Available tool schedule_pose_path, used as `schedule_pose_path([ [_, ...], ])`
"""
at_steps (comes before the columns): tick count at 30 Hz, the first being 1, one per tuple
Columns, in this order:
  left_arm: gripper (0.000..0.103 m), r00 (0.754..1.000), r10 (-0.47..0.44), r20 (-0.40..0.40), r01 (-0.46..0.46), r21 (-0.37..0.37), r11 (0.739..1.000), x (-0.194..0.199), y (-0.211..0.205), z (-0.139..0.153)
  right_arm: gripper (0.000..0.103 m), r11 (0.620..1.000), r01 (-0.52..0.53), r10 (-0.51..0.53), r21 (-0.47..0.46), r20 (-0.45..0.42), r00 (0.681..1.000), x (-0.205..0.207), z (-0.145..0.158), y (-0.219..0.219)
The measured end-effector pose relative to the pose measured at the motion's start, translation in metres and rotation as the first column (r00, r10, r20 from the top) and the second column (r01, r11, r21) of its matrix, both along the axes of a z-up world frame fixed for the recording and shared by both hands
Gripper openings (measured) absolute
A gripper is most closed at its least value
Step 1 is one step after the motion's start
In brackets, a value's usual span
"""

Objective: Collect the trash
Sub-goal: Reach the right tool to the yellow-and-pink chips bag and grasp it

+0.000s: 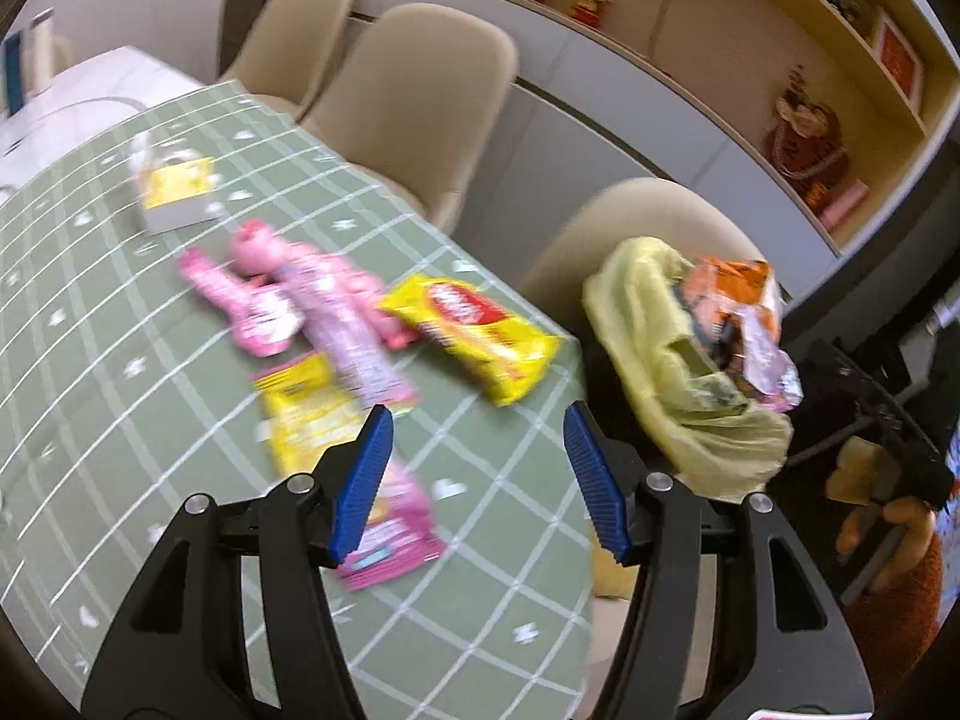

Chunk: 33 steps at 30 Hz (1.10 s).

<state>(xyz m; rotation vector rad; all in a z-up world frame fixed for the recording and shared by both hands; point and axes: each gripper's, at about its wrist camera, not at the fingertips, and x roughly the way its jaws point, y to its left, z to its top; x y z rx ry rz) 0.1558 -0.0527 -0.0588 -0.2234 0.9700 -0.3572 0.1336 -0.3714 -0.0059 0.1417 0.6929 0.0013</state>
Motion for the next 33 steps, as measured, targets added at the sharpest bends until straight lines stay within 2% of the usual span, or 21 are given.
schedule_pose_path([
  [9,0.056,0.982,0.187,-0.009,-0.186,0.072,0.98,-0.005,0.075,-0.019,0.037,0.99,-0.115,0.113,0.076,0.034,0.993,-0.007,-0.001,0.049],
  [10,0.056,0.98,0.199,-0.008,-0.198,0.075,0.977,-0.004,0.08,-0.021,0.037,0.985,-0.142,0.14,0.093,0.031,0.99,-0.006,-0.003,0.057],
  [12,0.056,0.976,0.216,-0.009,-0.215,0.071,0.974,0.001,0.092,-0.027,0.049,0.977,-0.177,0.175,0.12,0.025,0.984,-0.005,-0.007,0.067],
  [13,0.056,0.976,0.216,-0.009,-0.215,0.067,0.974,0.004,0.095,-0.029,0.051,0.972,-0.197,0.195,0.126,0.028,0.98,-0.004,-0.01,0.075],
  [15,0.056,0.978,0.208,-0.012,-0.207,0.057,0.977,0.011,0.097,-0.035,0.051,0.97,-0.215,0.215,0.111,0.011,0.977,-0.002,-0.015,0.087],
  [17,0.056,0.978,0.205,-0.025,-0.203,0.052,0.978,0.019,0.098,-0.039,0.051,0.962,-0.255,0.26,0.1,-0.049,0.964,0.003,-0.024,0.102],
  [20,0.056,0.98,0.199,-0.021,-0.197,0.056,0.979,0.022,0.098,-0.036,0.051,0.944,-0.321,0.328,0.075,-0.106,0.939,0.01,-0.039,0.128],
  [24,0.056,0.982,0.189,-0.004,-0.188,0.077,0.979,0.017,0.102,-0.034,0.051,0.921,-0.387,0.391,0.056,-0.14,0.91,0.023,-0.061,0.166],
  [27,0.056,0.978,0.208,-0.012,-0.207,0.07,0.976,0.013,0.115,-0.038,0.051,0.889,-0.451,0.457,0.076,-0.182,0.871,0.036,-0.079,0.202],
  [31,0.056,0.97,0.243,-0.027,-0.241,0.054,0.969,0.011,0.132,-0.045,0.051,0.81,-0.583,0.581,0.056,-0.203,0.788,0.05,-0.099,0.255],
  [33,0.056,0.969,0.245,-0.032,-0.244,0.047,0.969,0.011,0.137,-0.048,0.049,0.802,-0.596,0.588,0.033,-0.215,0.78,0.059,-0.106,0.269],
])
